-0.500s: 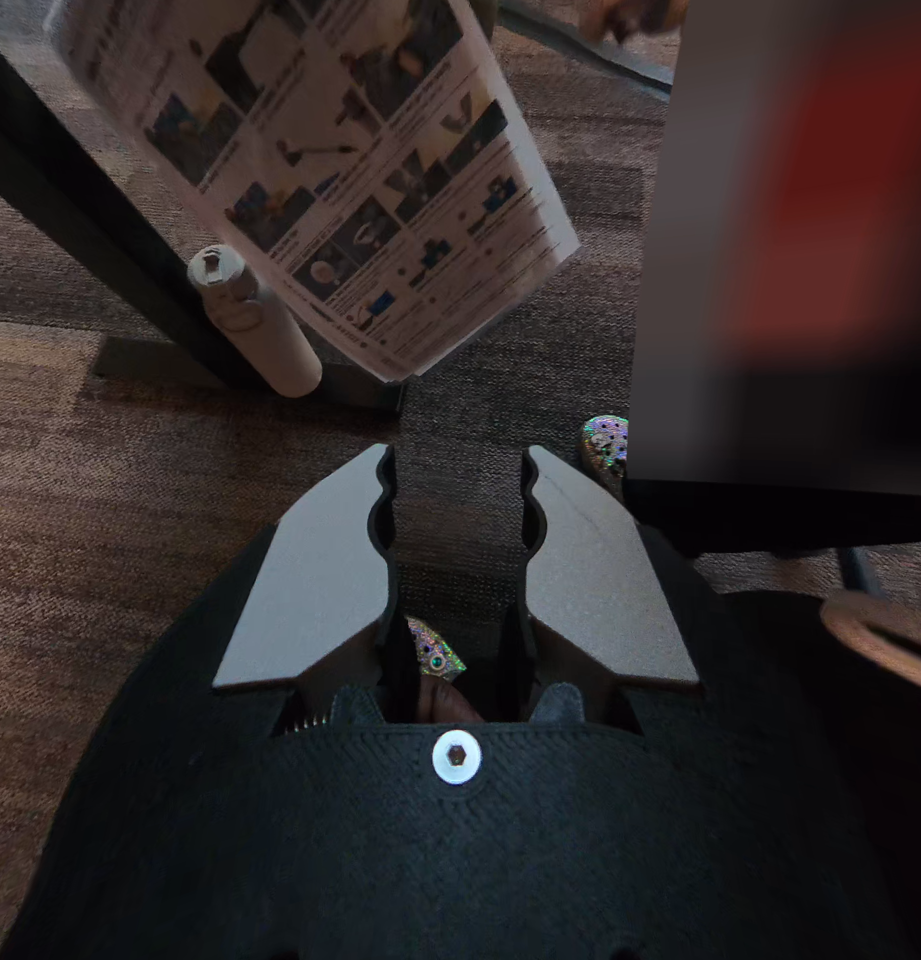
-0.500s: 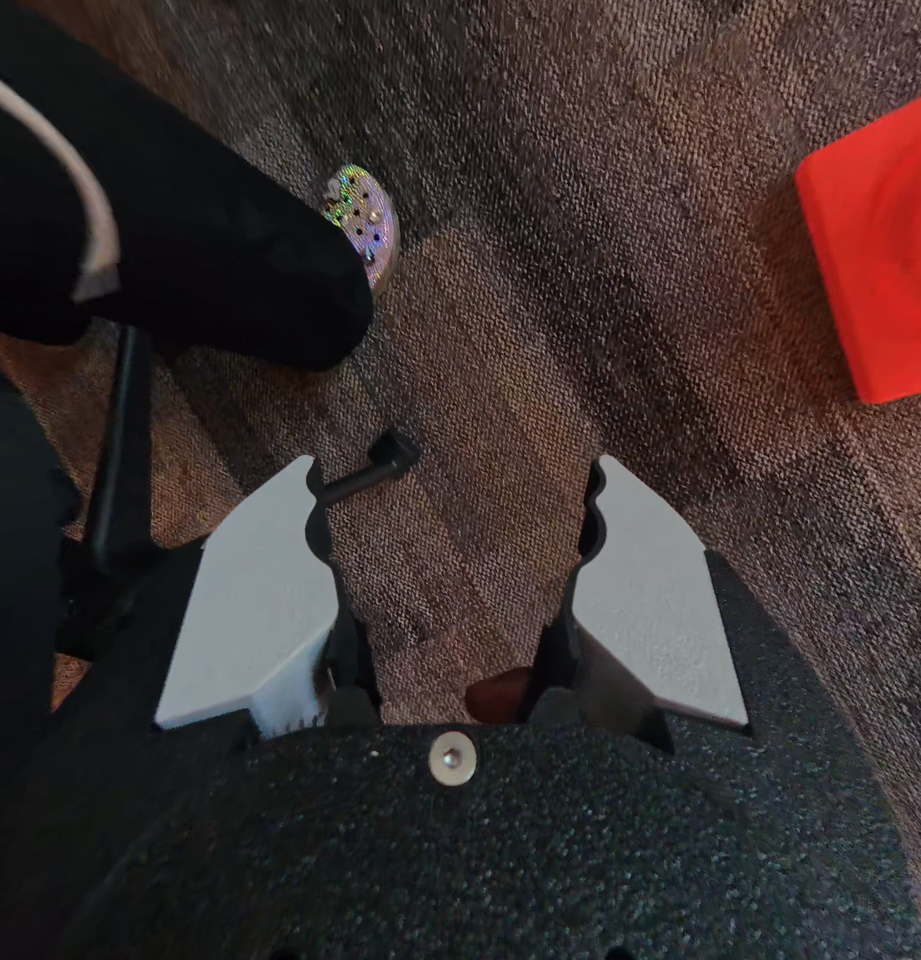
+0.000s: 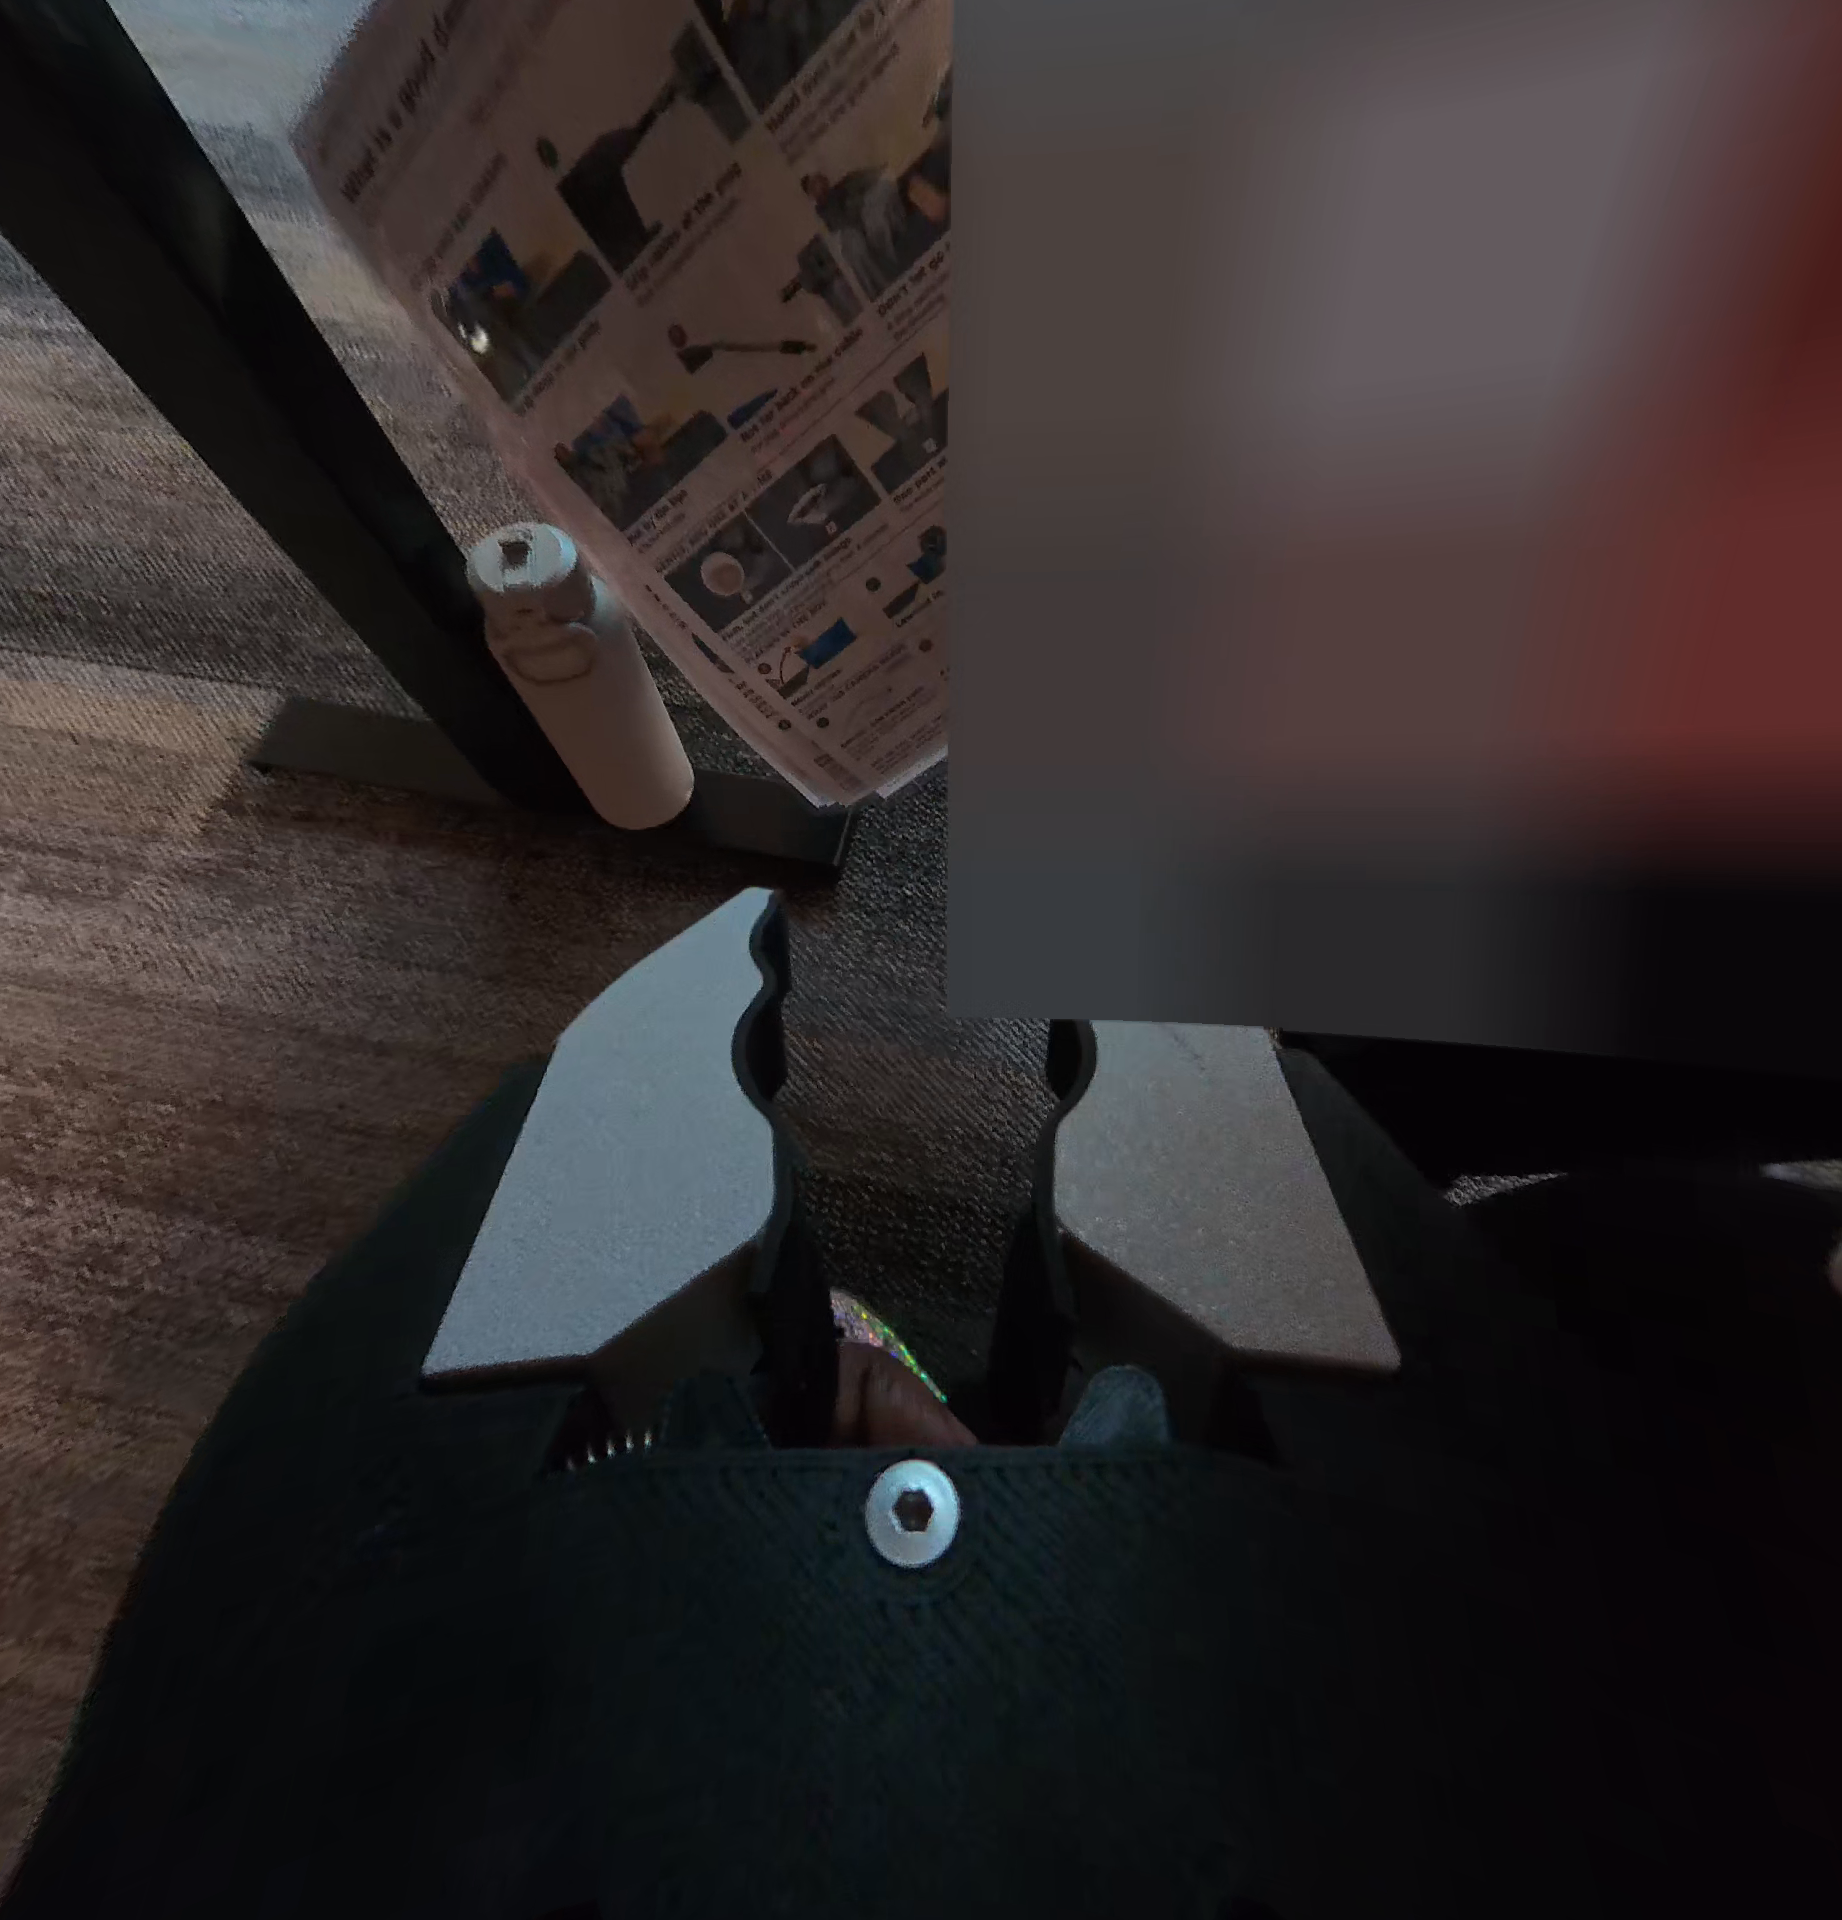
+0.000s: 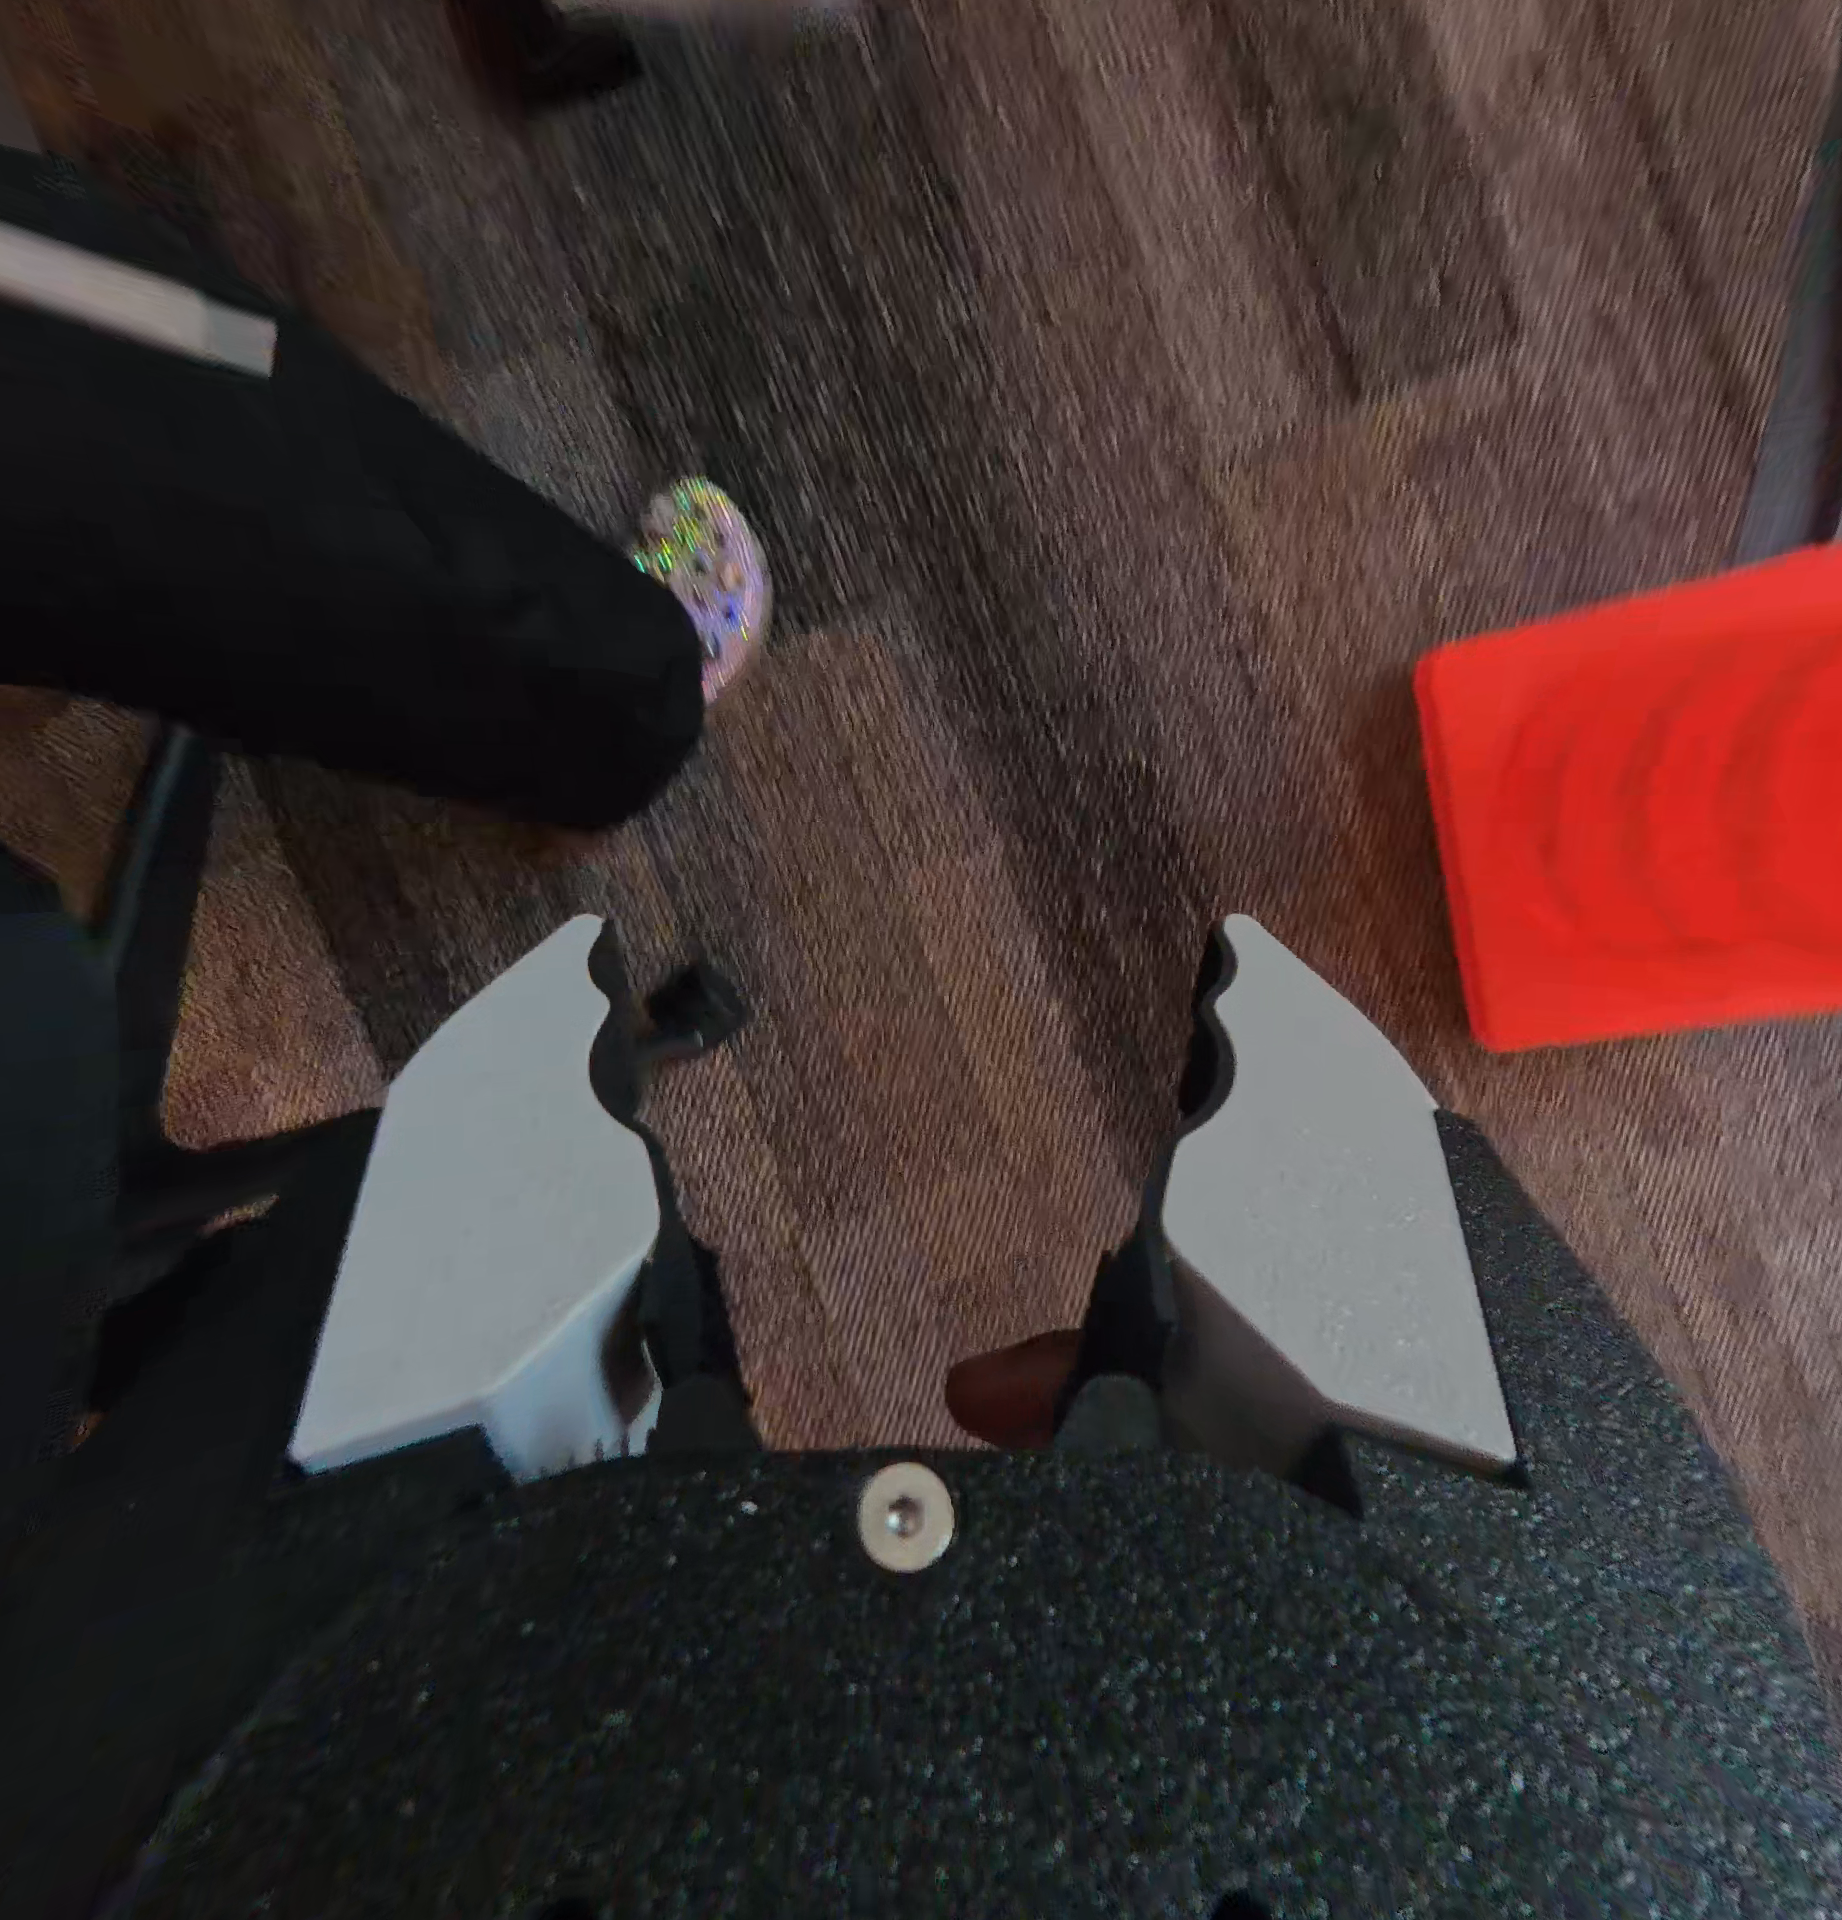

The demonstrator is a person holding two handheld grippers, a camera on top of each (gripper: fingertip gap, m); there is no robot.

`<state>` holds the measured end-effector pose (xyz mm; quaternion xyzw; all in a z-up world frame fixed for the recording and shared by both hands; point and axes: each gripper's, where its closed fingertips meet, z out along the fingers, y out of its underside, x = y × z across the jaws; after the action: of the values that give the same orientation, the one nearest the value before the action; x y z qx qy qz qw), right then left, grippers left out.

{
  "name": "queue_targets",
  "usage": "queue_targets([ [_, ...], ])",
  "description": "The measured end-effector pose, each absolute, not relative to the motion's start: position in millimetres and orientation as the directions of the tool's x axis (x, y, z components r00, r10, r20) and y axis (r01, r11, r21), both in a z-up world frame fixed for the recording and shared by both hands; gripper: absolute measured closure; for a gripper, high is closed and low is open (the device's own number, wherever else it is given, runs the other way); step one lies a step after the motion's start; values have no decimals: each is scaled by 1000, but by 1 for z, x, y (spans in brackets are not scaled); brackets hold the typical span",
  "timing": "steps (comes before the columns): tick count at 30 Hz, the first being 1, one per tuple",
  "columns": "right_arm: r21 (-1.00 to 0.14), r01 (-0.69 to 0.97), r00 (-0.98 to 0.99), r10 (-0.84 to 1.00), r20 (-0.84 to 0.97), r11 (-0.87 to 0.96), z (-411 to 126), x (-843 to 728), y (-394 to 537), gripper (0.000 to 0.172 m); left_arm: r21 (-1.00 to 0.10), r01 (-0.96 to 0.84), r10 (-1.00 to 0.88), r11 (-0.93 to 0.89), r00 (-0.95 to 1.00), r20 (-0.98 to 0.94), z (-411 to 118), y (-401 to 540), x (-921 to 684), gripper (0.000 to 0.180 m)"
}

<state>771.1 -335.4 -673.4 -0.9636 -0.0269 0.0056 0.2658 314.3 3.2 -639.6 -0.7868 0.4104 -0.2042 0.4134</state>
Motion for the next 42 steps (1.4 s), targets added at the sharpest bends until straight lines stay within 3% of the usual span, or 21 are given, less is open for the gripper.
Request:
queue_targets([
  [9,-681,-21,998,24,-56,-732,-555,728,-287,71,-856,-489,-868,-168,484,-106,-532,-15,348,133],
  [14,-700,-279,948,-304,-92,-658,-520,751,-369,78,-850,-505,-888,-147,446,-112,-489,-43,384,133],
  [18,-694,-386,844,-536,0,-608,-526,783,-461,78,-869,-460,-892,-181,449,-52,-473,-67,426,129],
  [21,-656,-531,768,-632,-104,-537,-532,793,-497,70,-875,-436,-883,-208,469,-24,-467,-82,460,125],
  [24,-670,-552,745,-654,-130,-496,-529,800,-510,64,-874,-428,-891,-228,453,11,-469,-102,499,123],
  [28,-606,-590,725,-680,-107,-534,-547,802,-534,56,-847,-468,-914,-252,402,50,-484,-131,554,122],
  [42,-511,-695,607,-794,-39,-506,-576,800,-623,57,-793,-568,-970,-221,214,117,-523,-198,664,119],
])
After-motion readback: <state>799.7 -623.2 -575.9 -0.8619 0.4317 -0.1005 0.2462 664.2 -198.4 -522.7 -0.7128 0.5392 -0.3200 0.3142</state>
